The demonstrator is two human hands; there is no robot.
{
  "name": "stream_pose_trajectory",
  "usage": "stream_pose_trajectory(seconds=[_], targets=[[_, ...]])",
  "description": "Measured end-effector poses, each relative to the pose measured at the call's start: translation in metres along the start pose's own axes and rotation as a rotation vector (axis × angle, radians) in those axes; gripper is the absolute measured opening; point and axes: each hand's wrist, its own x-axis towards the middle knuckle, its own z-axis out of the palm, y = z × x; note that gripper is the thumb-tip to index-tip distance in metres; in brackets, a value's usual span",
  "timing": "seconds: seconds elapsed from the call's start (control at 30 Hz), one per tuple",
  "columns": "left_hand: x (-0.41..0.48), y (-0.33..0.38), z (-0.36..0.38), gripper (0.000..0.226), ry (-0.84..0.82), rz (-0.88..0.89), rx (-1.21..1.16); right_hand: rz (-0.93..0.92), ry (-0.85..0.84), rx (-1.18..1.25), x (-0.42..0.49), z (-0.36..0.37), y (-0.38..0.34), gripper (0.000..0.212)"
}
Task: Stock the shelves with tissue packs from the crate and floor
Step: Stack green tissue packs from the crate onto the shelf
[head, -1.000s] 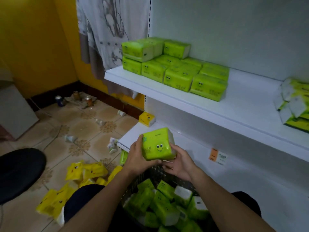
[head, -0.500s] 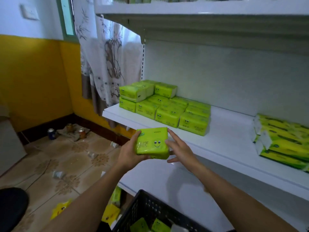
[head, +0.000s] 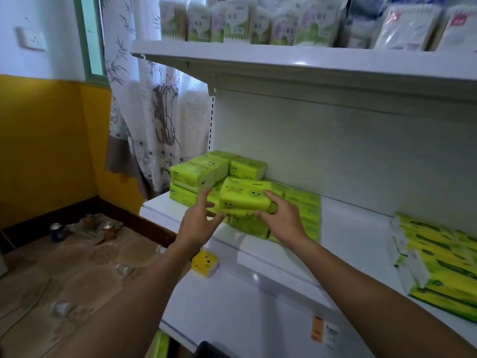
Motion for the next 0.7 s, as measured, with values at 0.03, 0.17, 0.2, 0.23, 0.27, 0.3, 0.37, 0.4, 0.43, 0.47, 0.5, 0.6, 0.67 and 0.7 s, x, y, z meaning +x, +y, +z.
stream_pose_trajectory(seconds=[0.03, 0.17, 0.2, 0.23, 0.27, 0.3, 0.37, 0.4, 0.43, 0.47, 0.5, 0.6, 0.67, 0.7], targets=[[0.005, -0.006, 0.002, 0.064, -0.015, -0.009, 0.049, 0.028, 0.013, 0.000, 0.008, 0.000, 0.003, 0.060], [0.019, -0.037, 0.010, 0.035, -0.094, -0.013, 0.271, 0.114, 0.027, -0.028, 0.036, 0.009, 0.024, 0.055], [0.022, -0.043, 0.012, 0.031, -0.111, 0.001, 0.301, 0.126, 0.027, -0.040, 0.043, 0.012, 0.031, 0.054], [0.026, -0.048, 0.014, 0.029, -0.128, 0.013, 0.326, 0.134, 0.032, -0.056, 0.050, 0.016, 0.037, 0.054], [0.029, -0.053, 0.016, 0.028, -0.146, 0.021, 0.351, 0.137, 0.041, -0.073, 0.056, 0.019, 0.044, 0.053], [0.033, -0.059, 0.018, 0.029, -0.160, 0.022, 0.379, 0.136, 0.048, -0.085, 0.062, 0.023, 0.048, 0.051], [0.041, -0.067, 0.024, 0.033, -0.166, 0.021, 0.439, 0.132, 0.059, -0.092, 0.074, 0.029, 0.055, 0.048], [0.044, -0.071, 0.027, 0.036, -0.169, 0.021, 0.463, 0.134, 0.060, -0.093, 0.081, 0.032, 0.057, 0.047], [0.047, -0.074, 0.030, 0.040, -0.177, 0.011, 0.473, 0.135, 0.053, -0.100, 0.087, 0.035, 0.059, 0.047], [0.050, -0.078, 0.033, 0.046, -0.193, 0.001, 0.477, 0.136, 0.044, -0.112, 0.094, 0.038, 0.060, 0.046], [0.052, -0.081, 0.034, 0.055, -0.211, 0.002, 0.482, 0.138, 0.036, -0.122, 0.102, 0.041, 0.061, 0.046], [0.054, -0.095, 0.039, 0.075, -0.231, 0.080, 0.491, 0.147, 0.024, -0.111, 0.120, 0.053, 0.062, 0.045], [0.057, -0.100, 0.038, 0.073, -0.230, 0.082, 0.503, 0.165, 0.047, -0.052, 0.130, 0.061, 0.060, 0.046], [0.058, -0.100, 0.038, 0.070, -0.226, 0.074, 0.506, 0.169, 0.065, -0.020, 0.134, 0.065, 0.058, 0.046]])
